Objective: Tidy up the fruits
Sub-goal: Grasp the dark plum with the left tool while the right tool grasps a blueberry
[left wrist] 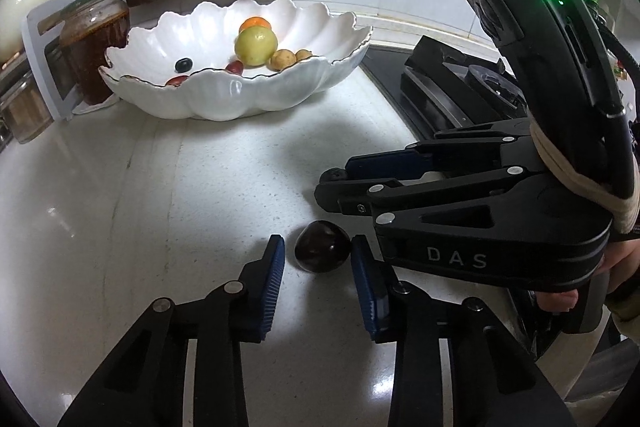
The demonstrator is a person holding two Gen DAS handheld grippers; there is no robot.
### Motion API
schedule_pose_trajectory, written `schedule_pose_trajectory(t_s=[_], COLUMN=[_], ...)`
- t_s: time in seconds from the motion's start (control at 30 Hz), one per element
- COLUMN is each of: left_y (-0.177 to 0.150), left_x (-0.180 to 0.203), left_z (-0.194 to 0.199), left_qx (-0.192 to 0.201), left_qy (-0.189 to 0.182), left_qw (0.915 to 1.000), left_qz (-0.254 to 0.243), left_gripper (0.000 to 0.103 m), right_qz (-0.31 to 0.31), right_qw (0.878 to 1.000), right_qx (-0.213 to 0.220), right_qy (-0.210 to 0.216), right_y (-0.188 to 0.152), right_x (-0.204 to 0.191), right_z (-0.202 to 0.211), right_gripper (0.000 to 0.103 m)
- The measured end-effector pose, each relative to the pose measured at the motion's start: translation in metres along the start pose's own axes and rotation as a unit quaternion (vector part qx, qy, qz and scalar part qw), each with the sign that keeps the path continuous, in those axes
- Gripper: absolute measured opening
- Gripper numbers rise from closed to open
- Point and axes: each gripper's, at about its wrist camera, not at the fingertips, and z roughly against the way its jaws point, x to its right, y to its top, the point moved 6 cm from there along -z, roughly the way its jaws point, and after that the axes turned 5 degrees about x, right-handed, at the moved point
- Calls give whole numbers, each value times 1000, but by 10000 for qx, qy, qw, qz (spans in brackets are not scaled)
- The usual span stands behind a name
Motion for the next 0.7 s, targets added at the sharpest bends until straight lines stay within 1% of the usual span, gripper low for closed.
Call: schedule_pose_trajectory(t_s=[0.07, 0.1, 0.23, 0.4, 0.7], left_y=[0, 0, 0, 0, 6], left_x=[1, 2, 2, 2, -3], left_z=[0, 0, 0, 4, 20], left_qx=[6, 17, 50, 88, 245], left_qy=[-28, -28, -11, 51, 154], left_qw=[10000, 10000, 10000, 9999, 9995], left_qz=[4, 1, -19, -29, 82], left_gripper=[29, 29, 28, 28, 28], right_qz=[-4, -13, -91, -133, -300], right_qw=[10000, 10000, 9999, 9997, 9987], right_qx=[4, 11, 45, 144, 299], right_qy=[-6, -20, -16, -128, -269], right_y=[0, -1, -2, -5, -8], right_x=[0, 1, 2, 2, 2], right_z=[0, 0, 2, 11, 29], right_gripper=[26, 25, 24, 24, 24])
